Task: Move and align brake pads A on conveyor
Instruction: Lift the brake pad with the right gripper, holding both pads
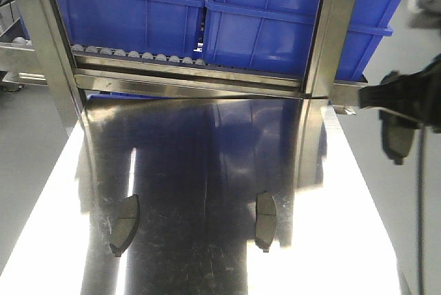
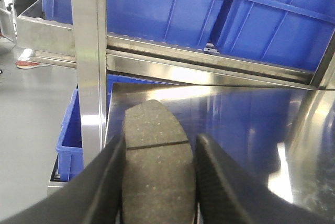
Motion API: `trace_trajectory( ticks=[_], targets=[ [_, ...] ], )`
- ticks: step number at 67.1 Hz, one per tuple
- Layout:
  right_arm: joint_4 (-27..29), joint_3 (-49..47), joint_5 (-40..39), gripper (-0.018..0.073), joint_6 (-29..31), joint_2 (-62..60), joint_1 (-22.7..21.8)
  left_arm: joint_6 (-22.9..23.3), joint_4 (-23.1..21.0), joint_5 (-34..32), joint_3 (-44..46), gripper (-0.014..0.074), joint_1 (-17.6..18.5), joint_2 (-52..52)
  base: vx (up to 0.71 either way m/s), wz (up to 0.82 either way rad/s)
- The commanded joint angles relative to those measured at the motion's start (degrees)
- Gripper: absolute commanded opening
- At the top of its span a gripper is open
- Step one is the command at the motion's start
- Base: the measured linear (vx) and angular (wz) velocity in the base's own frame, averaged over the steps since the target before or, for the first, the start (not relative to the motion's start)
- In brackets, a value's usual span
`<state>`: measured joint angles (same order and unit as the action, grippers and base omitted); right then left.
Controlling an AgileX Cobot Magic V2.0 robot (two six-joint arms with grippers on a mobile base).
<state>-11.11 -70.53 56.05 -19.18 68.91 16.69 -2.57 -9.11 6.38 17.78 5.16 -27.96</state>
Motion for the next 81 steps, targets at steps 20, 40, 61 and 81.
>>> trace_trajectory(
  ticks=[20,40,61,81],
  targets=[
    [-1.7,17.9,-15.9,-0.0007,1.9,-25.4,0.0,0.5,-0.5,-5.3,1.7,-0.0006,0.0,-0.2,0.00,0.00],
    [-0.9,31.9,-23.0,-0.0007,6.3,-46.1,0.0,0.5,-0.5,-5.3,1.7,-0.0006,0.0,-0.2,0.00,0.00],
    [-1.0,36.9,-25.0,-0.0004,6.3,-53.0,0.0,0.5,-0.5,-5.3,1.7,-0.0006,0.0,-0.2,0.00,0.00],
    [-1.3,36.9,-24.8,-0.0004,6.2,-53.0,0.0,0.5,-0.5,-5.3,1.7,-0.0006,0.0,-0.2,0.00,0.00]
  ],
)
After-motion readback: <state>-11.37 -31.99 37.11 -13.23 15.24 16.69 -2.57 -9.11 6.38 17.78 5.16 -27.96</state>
